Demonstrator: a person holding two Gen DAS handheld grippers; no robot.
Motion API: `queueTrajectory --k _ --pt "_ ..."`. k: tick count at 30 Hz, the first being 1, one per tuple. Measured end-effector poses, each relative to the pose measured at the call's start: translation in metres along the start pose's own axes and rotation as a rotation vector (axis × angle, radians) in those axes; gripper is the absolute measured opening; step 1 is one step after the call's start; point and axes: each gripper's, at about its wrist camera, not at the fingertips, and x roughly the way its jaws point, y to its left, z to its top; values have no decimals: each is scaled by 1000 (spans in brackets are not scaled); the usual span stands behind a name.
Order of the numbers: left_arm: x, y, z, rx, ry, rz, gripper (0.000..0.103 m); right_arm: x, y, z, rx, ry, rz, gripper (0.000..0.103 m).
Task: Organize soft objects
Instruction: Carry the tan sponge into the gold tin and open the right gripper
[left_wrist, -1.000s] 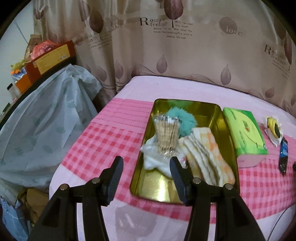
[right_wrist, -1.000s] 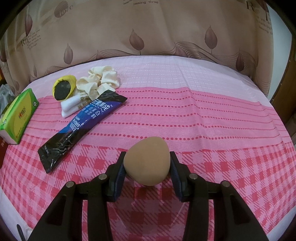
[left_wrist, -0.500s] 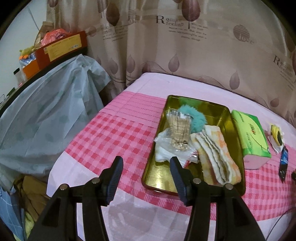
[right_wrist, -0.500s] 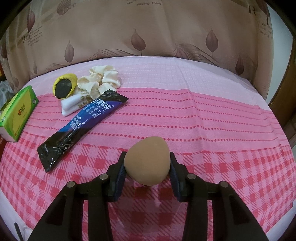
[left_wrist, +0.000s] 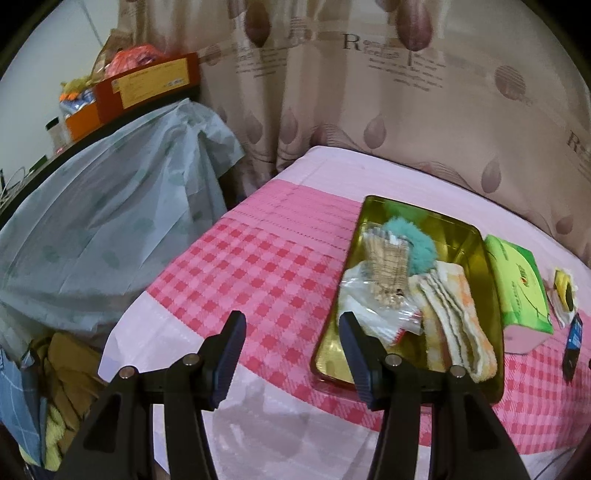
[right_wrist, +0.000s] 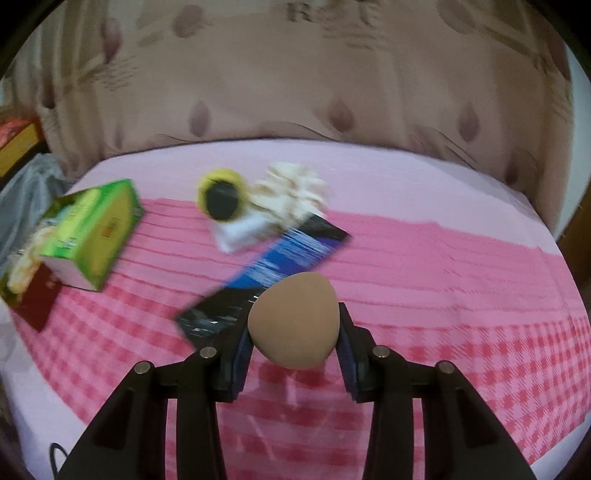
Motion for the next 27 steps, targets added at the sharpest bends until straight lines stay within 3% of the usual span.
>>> queueTrajectory --k 10,16,22,27 --pt "1 35 2 -160 8 54 54 -17 125 23 -189 -37 188 37" --pt "-1 37 1 -167 -4 68 54 -17 199 29 -301 -44 299 37" --pt "-3 37 2 -161 -14 84 54 -4 252 42 -363 -53 366 37" --pt "-9 51 2 -221 -33 102 54 14 279 51 -388 -38 383 38"
